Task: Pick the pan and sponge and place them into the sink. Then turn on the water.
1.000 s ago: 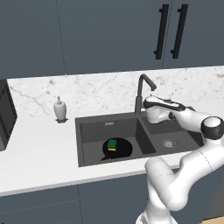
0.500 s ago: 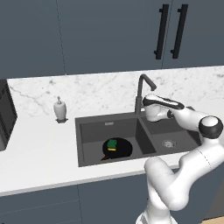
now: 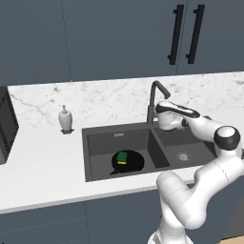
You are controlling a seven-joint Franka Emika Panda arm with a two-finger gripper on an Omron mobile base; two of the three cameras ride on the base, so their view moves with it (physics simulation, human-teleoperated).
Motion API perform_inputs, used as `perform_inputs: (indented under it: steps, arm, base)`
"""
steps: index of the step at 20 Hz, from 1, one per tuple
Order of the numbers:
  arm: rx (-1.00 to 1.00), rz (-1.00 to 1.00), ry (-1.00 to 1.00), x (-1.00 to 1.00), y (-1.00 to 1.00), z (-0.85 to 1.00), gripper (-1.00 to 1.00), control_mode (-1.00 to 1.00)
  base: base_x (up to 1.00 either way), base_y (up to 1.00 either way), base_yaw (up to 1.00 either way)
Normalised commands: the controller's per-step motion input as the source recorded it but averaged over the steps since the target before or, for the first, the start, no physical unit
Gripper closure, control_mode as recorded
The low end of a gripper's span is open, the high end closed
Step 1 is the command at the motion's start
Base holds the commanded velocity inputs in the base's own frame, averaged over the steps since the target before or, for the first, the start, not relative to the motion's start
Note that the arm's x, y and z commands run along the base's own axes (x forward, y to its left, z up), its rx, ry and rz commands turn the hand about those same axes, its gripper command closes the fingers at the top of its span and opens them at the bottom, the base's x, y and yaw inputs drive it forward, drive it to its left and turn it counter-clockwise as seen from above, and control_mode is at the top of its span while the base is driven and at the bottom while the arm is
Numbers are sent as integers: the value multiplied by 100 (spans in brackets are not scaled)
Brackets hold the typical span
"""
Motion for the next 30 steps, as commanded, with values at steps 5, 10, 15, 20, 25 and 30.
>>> perform_inputs:
  steps: [5,10,15,20,25,30]
  arm:
    - [0,0,0,15,0,0,-100,-100]
    - [0,0,0,13,0,0,-100,-100]
    - [0,0,0,2,0,0,-100,-100]
    - [0,1,0,0,-13,0,-100,-100]
    - [0,1,0,0,-20,0,-100,-100]
    - [0,0,0,1,-37,0,-100,-100]
  base:
    - [0,0,0]
    - [0,0,0]
    - [0,0,0]
    - [0,0,0]
    - [0,0,0]
    - [0,0,0]
